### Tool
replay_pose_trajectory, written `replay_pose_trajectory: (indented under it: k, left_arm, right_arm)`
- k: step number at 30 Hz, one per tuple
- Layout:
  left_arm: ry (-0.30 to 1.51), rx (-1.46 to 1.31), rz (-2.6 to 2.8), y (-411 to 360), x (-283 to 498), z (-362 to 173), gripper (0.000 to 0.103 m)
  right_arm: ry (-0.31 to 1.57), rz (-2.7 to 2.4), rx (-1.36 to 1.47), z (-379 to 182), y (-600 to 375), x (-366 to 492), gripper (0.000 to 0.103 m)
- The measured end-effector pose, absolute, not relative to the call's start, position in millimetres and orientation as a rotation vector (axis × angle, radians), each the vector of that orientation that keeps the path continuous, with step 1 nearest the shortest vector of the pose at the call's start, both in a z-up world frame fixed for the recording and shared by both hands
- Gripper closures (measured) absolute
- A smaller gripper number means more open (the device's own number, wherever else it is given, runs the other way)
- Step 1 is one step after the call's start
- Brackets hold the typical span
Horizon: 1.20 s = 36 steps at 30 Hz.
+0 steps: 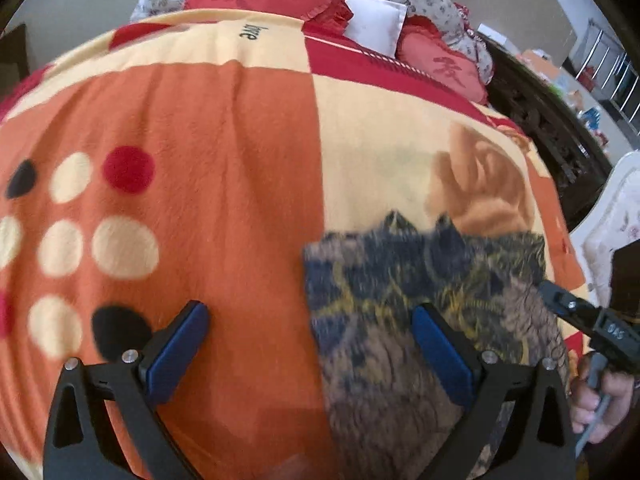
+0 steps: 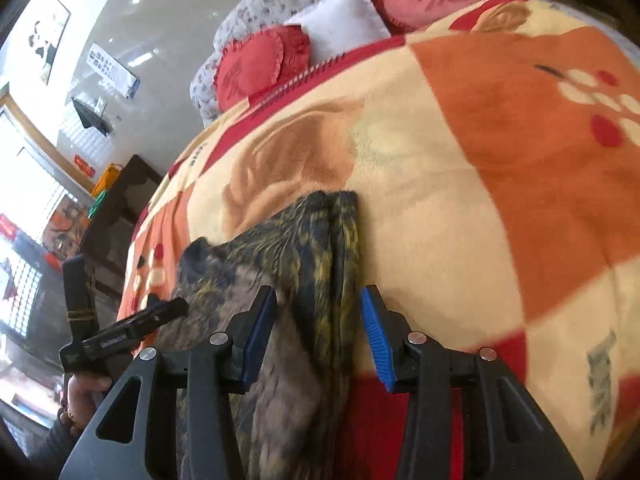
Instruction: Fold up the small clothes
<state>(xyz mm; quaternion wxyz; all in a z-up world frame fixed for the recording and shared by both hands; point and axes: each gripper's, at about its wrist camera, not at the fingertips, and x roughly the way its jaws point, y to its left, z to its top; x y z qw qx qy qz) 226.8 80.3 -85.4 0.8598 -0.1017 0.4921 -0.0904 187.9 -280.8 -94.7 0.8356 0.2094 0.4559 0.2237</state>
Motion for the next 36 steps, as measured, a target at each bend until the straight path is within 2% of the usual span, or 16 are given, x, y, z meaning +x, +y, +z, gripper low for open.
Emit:
replay_pose_trajectory:
  k: [5,6,7,8,10,11,16,20,22,24,26,29,32,36]
  left_arm:
    - [1.010,-0.220,-0.248,79.0,238.6,-84.0,0.002]
    - [1.004,-0.214,-0.249,77.3,240.3,-83.5,0.005]
    - [0.998,-0.208,-0.245,76.8,240.7,-82.2,0.016]
    - [0.986,-0.222,-0.248,78.2,240.4,-80.0,0.040]
    - [0.982,-0.307,-0.281,85.0,238.6,-77.0,0.076]
    - [0.966,-0.307,-0.246,86.7,237.8,-73.4,0.090]
    - [0.892,-0.250,-0.198,84.7,231.6,-53.1,0.095]
    - [0.838,-0.267,-0.163,98.5,236.1,-37.7,0.103]
    - [0.816,-0.270,-0.131,103.3,242.2,-32.3,0.103]
    - [0.831,-0.293,-0.127,107.5,247.5,-31.5,0.098]
    - [0.853,-0.309,-0.135,107.8,244.2,-31.1,0.078]
    - [0.855,-0.302,-0.183,99.0,223.2,-29.9,0.057]
    - [0.879,-0.246,-0.235,81.5,194.6,-33.0,0.046]
    - [0.924,-0.146,-0.288,56.1,146.6,-38.9,0.046]
  right_arm:
    - [0.954,0.603,0.370,-93.8,-261.4,203.5,0.044]
    - [0.951,0.623,0.330,-94.0,-255.3,204.4,0.050]
    - [0.948,0.627,0.305,-94.5,-252.1,205.1,0.060]
    - [0.943,0.634,0.286,-94.8,-248.7,205.3,0.063]
    - [0.925,0.641,0.272,-93.9,-244.9,203.3,0.071]
    - [0.913,0.641,0.262,-92.6,-242.5,201.9,0.072]
    - [0.878,0.618,0.250,-87.7,-235.5,202.5,0.078]
    - [0.850,0.643,0.275,-78.6,-234.9,204.7,0.079]
    - [0.837,0.645,0.278,-75.4,-235.0,206.4,0.079]
    - [0.837,0.625,0.276,-75.5,-237.8,209.4,0.079]
    - [0.875,0.587,0.257,-80.5,-240.2,213.5,0.079]
    - [0.893,0.546,0.281,-80.2,-258.5,210.8,0.073]
    - [0.848,0.510,0.286,-66.3,-279.1,190.6,0.069]
    - [0.810,0.547,0.257,-48.5,-291.1,144.8,0.068]
